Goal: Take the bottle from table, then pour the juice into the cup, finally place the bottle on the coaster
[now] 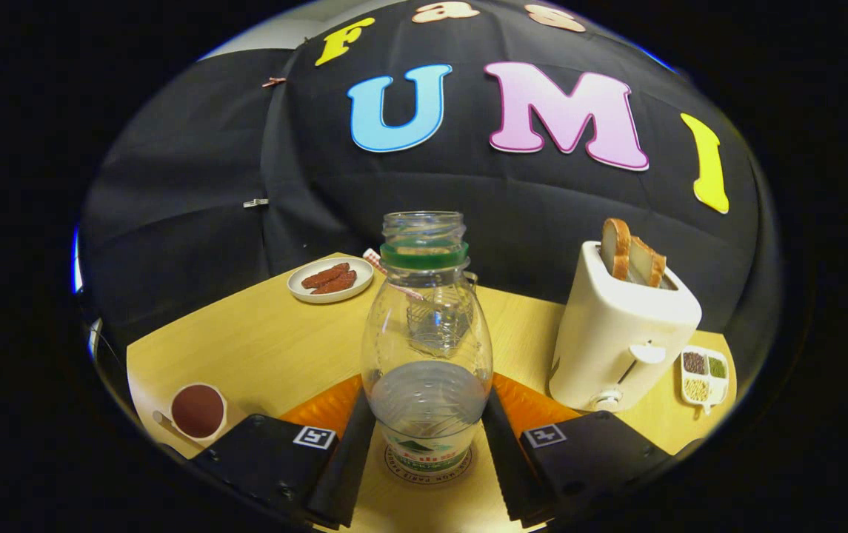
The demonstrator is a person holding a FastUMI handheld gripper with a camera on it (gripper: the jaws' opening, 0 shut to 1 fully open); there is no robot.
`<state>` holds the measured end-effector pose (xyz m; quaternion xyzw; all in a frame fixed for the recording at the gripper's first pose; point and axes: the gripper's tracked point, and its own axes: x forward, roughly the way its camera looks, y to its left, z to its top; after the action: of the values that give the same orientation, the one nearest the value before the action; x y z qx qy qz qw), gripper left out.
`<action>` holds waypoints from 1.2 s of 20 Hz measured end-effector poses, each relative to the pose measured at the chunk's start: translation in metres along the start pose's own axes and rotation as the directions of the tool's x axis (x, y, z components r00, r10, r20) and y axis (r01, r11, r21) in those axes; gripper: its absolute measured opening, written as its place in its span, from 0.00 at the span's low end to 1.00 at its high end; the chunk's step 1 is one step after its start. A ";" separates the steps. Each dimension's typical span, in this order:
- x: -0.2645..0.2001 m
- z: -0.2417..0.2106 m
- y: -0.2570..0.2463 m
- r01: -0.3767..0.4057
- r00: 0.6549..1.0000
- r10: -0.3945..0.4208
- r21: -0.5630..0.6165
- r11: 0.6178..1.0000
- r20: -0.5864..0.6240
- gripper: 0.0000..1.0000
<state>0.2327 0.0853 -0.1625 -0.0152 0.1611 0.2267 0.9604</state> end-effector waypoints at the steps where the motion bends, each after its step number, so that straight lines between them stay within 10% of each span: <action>1: -0.001 0.004 0.000 0.008 1.000 -0.007 -0.001 1.000 0.023 0.77; 24: -0.040 0.014 -0.002 0.028 0.999 -0.027 -0.054 0.998 0.032 1.00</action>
<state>0.2038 0.0674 -0.1370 -0.0402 0.1397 0.2180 0.9651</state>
